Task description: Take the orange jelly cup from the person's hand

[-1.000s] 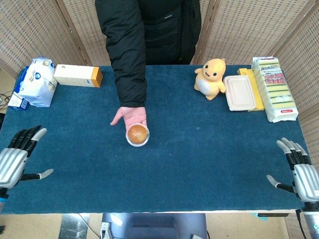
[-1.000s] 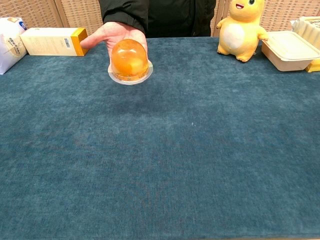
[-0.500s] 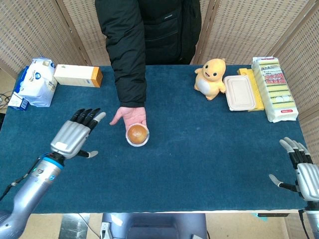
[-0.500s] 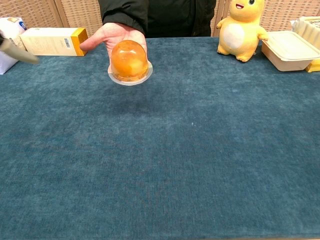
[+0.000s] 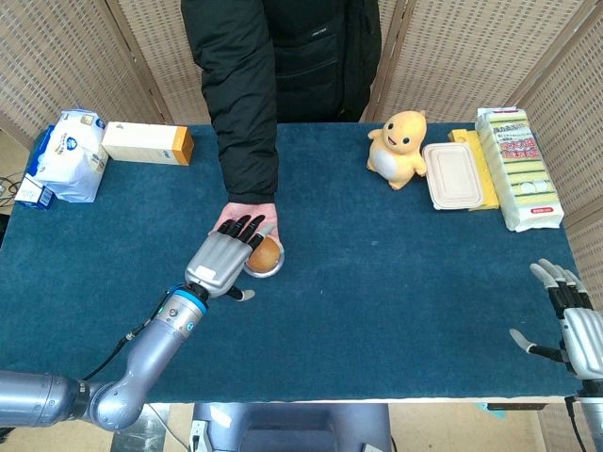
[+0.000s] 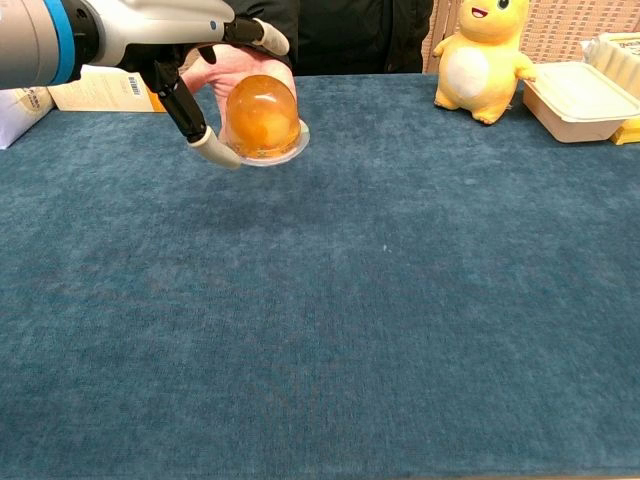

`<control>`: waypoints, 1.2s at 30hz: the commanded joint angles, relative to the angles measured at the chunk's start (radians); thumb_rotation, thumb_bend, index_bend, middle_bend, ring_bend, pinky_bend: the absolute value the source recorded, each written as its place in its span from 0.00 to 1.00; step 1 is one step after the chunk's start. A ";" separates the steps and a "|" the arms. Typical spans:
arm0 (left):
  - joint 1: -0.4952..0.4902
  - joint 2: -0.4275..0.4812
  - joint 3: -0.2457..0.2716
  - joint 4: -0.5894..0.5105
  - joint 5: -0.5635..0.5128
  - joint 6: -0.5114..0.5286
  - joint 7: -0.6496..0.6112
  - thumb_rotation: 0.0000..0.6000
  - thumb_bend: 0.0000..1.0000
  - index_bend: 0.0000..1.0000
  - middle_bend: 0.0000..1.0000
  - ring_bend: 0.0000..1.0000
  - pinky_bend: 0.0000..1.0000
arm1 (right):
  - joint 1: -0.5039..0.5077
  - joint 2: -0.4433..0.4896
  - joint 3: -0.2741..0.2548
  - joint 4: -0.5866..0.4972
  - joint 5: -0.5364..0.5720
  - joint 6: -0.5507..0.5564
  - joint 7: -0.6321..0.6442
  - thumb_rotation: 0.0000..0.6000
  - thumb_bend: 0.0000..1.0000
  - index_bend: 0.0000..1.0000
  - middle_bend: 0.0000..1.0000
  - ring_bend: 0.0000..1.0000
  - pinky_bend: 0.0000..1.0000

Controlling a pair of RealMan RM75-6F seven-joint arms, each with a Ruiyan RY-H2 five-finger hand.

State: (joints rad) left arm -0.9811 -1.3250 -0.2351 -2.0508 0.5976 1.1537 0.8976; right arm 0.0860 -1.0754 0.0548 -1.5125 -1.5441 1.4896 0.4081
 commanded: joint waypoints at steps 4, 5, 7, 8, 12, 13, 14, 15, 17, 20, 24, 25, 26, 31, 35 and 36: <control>-0.023 -0.037 0.018 0.043 0.007 0.046 0.008 1.00 0.21 0.00 0.07 0.03 0.22 | 0.000 0.005 -0.002 -0.001 -0.007 0.000 0.013 1.00 0.25 0.06 0.02 0.02 0.00; -0.025 -0.044 0.019 0.050 0.009 0.045 0.002 1.00 0.22 0.00 0.09 0.05 0.24 | 0.000 0.006 -0.004 -0.003 -0.011 0.002 0.011 1.00 0.25 0.06 0.02 0.02 0.00; -0.032 -0.055 0.017 0.063 0.008 0.036 -0.010 1.00 0.22 0.00 0.10 0.06 0.26 | 0.000 0.004 -0.008 -0.004 -0.017 0.003 0.006 1.00 0.25 0.06 0.02 0.02 0.00; -0.036 -0.059 0.018 0.068 0.007 0.032 -0.011 1.00 0.22 0.00 0.11 0.06 0.27 | 0.000 0.004 -0.008 -0.004 -0.019 0.003 0.005 1.00 0.25 0.06 0.02 0.02 0.00; -0.053 -0.075 0.022 0.080 -0.006 0.034 -0.002 1.00 0.23 0.02 0.15 0.09 0.29 | 0.001 0.003 -0.006 -0.005 -0.013 0.001 0.005 1.00 0.25 0.06 0.02 0.02 0.00; -0.056 -0.077 0.023 0.080 -0.013 0.037 0.001 1.00 0.23 0.04 0.16 0.11 0.30 | 0.001 0.004 -0.005 -0.005 -0.011 0.000 0.007 1.00 0.25 0.06 0.02 0.02 0.00; -0.060 -0.080 0.025 0.080 -0.026 0.045 0.009 1.00 0.23 0.07 0.19 0.12 0.31 | 0.000 0.005 -0.004 -0.004 -0.009 0.000 0.012 1.00 0.25 0.06 0.02 0.02 0.00; -0.063 -0.084 0.025 0.082 -0.033 0.053 0.015 1.00 0.24 0.11 0.22 0.15 0.33 | 0.000 0.005 -0.003 -0.002 -0.007 -0.001 0.014 1.00 0.25 0.06 0.02 0.02 0.00; -0.066 -0.096 0.027 0.092 -0.021 0.071 0.016 1.00 0.25 0.19 0.29 0.20 0.36 | 0.000 0.005 -0.004 0.000 -0.010 0.001 0.018 1.00 0.25 0.06 0.02 0.02 0.00; -0.061 -0.113 0.036 0.111 0.012 0.094 0.007 1.00 0.27 0.31 0.40 0.29 0.43 | -0.001 0.005 -0.005 0.003 -0.014 0.006 0.022 1.00 0.25 0.06 0.02 0.02 0.00; -0.058 -0.125 0.035 0.124 0.033 0.112 -0.003 1.00 0.28 0.39 0.47 0.35 0.47 | 0.000 0.004 -0.003 0.003 -0.013 0.005 0.022 1.00 0.25 0.06 0.02 0.02 0.00; -0.057 -0.126 0.035 0.125 0.039 0.114 -0.005 1.00 0.28 0.40 0.48 0.36 0.47 | -0.001 0.004 -0.003 0.005 -0.011 0.005 0.022 1.00 0.25 0.06 0.02 0.02 0.00; -0.055 -0.126 0.036 0.125 0.043 0.117 -0.006 1.00 0.29 0.41 0.49 0.36 0.47 | 0.000 0.004 -0.002 0.005 -0.010 0.005 0.022 1.00 0.25 0.06 0.02 0.02 0.00; -0.046 -0.112 0.035 0.105 0.065 0.132 -0.013 1.00 0.29 0.42 0.49 0.37 0.48 | 0.000 0.002 -0.002 0.007 -0.009 0.004 0.022 1.00 0.25 0.06 0.02 0.02 0.00; -0.032 -0.071 0.031 0.038 0.111 0.156 -0.020 1.00 0.28 0.42 0.49 0.37 0.48 | -0.001 0.003 -0.002 0.007 -0.008 0.004 0.023 1.00 0.25 0.06 0.02 0.02 0.00; -0.029 -0.057 0.030 0.016 0.121 0.162 -0.021 1.00 0.28 0.42 0.49 0.37 0.48 | -0.001 0.003 -0.002 0.007 -0.008 0.004 0.024 1.00 0.25 0.06 0.02 0.02 0.00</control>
State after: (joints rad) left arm -1.0193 -1.4100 -0.2016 -1.9944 0.6931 1.2998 0.8807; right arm 0.0854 -1.0720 0.0525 -1.5059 -1.5523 1.4936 0.4319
